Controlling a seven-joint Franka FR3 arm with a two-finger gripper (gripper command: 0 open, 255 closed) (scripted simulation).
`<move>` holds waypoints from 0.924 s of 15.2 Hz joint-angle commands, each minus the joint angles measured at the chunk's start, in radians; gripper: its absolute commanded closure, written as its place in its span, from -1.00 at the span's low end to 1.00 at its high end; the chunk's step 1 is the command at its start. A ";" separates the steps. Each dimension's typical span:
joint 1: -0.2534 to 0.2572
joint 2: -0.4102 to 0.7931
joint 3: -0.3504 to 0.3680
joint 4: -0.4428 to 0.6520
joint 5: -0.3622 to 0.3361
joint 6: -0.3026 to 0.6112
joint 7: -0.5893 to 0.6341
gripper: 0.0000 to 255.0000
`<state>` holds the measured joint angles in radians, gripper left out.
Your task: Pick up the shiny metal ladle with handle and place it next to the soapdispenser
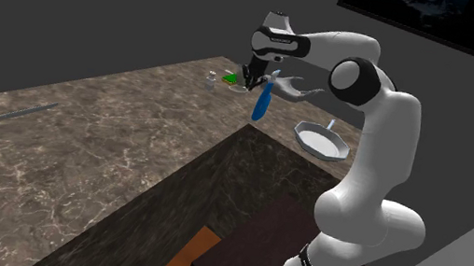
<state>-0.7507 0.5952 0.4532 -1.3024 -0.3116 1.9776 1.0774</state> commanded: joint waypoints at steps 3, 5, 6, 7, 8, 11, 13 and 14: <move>-0.003 0.013 -0.005 -0.037 -0.008 0.049 0.008 1.00; -0.003 0.019 -0.007 -0.055 -0.012 0.072 0.012 1.00; -0.004 0.022 -0.009 -0.063 -0.014 0.083 0.014 1.00; -0.004 0.026 -0.010 -0.071 -0.017 0.094 0.016 1.00; -0.004 0.030 -0.012 -0.078 -0.019 0.105 0.018 1.00; -0.004 0.042 -0.016 -0.099 -0.026 0.137 0.024 1.00; -0.003 0.052 -0.020 -0.111 -0.032 0.158 0.028 1.00; -0.003 0.057 -0.022 -0.117 -0.034 0.168 0.030 1.00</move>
<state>-0.7534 0.6469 0.4334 -1.4130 -0.3432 2.1345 1.1059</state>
